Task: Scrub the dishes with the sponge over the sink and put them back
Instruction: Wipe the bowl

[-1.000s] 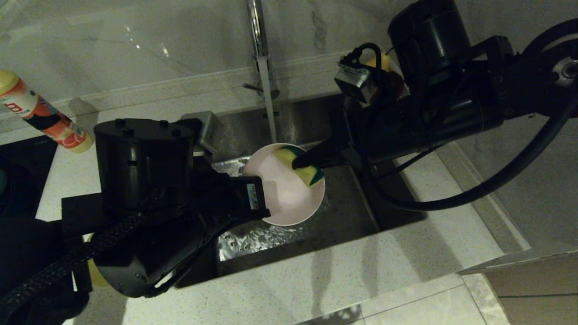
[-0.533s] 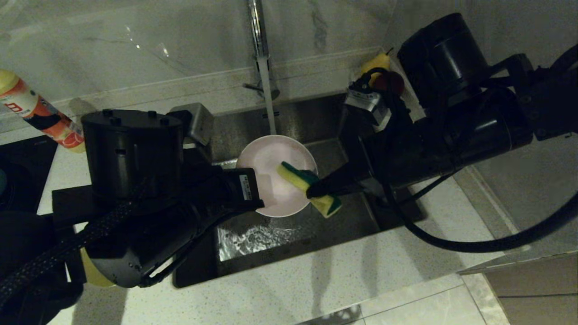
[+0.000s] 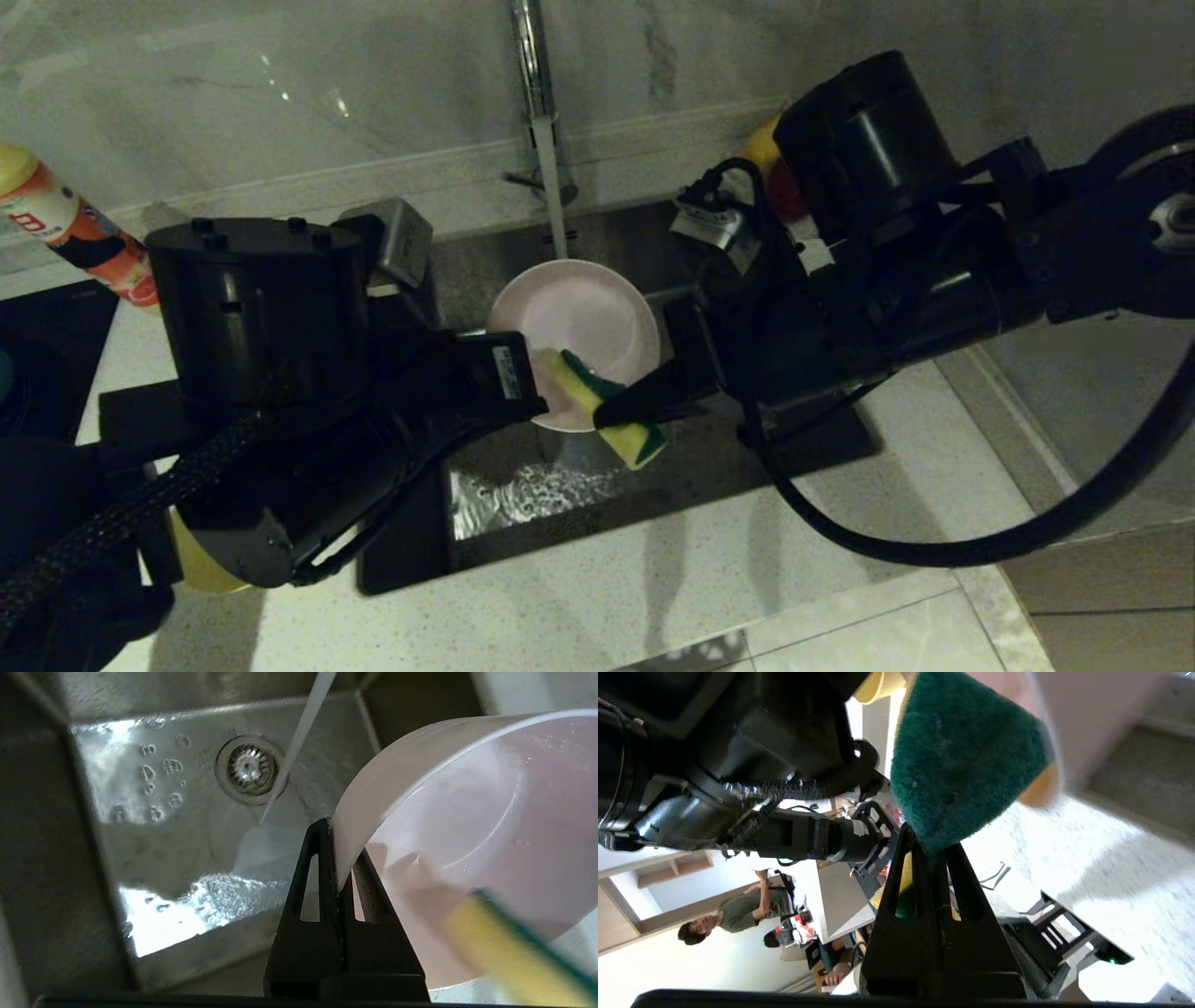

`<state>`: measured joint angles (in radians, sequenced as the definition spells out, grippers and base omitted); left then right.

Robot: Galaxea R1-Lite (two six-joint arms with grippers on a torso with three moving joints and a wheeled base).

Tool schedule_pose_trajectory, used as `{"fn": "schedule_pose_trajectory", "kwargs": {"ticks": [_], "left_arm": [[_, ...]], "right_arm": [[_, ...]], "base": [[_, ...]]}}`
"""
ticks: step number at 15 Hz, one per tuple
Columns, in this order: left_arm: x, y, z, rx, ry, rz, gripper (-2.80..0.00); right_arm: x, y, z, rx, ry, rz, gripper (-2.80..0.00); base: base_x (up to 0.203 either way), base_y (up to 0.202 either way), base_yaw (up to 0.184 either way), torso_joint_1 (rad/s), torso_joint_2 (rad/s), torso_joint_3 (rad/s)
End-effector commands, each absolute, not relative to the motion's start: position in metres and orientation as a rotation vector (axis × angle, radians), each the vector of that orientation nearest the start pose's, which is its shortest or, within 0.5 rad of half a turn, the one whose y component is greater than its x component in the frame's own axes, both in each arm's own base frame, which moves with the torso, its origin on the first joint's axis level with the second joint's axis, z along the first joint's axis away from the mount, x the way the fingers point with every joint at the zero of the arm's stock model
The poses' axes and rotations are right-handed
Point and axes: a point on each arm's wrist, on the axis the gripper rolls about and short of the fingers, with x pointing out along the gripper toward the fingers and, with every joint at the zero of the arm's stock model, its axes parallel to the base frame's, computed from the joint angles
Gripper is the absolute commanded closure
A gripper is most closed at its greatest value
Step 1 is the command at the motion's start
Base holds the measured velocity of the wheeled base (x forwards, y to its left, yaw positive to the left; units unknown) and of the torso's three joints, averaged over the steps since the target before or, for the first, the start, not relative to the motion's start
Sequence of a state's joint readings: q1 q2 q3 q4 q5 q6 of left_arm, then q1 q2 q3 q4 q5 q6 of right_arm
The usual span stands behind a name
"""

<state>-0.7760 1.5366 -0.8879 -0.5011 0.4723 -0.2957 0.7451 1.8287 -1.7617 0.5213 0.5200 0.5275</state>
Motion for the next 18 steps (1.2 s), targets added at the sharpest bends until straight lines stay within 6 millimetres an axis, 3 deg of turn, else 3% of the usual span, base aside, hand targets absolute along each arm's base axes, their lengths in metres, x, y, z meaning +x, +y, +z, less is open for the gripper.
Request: {"fn": "schedule_pose_trajectory", "kwargs": {"ticks": [1,7,13,18], "left_arm": [[0.203,-0.185,0.240,-0.208,0.162,-0.280,0.00],[0.202,-0.185,0.239,-0.207,0.163,-0.283,0.00],[0.201,-0.183,0.237,-0.205,0.169,-0.285,0.00],[0.202,-0.184,0.234,-0.200,0.179,-0.286,0.00]], "right_arm": [[0.248,0.247,0.290,0.366,0.953,1.028,0.00],[0.252,0.246,0.296,0.367,0.917,1.031,0.00],[0.264,0.226,0.329,0.417,0.781,1.018,0.00],[0.264,0.226,0.329,0.412,0.775,1.022,0.00]], "base": [[0.000,0.000,0.000,0.000,0.00,0.000],[0.000,0.000,0.000,0.000,0.00,0.000],[0.000,0.000,0.000,0.000,0.00,0.000],[0.000,0.000,0.000,0.000,0.00,0.000]]}}
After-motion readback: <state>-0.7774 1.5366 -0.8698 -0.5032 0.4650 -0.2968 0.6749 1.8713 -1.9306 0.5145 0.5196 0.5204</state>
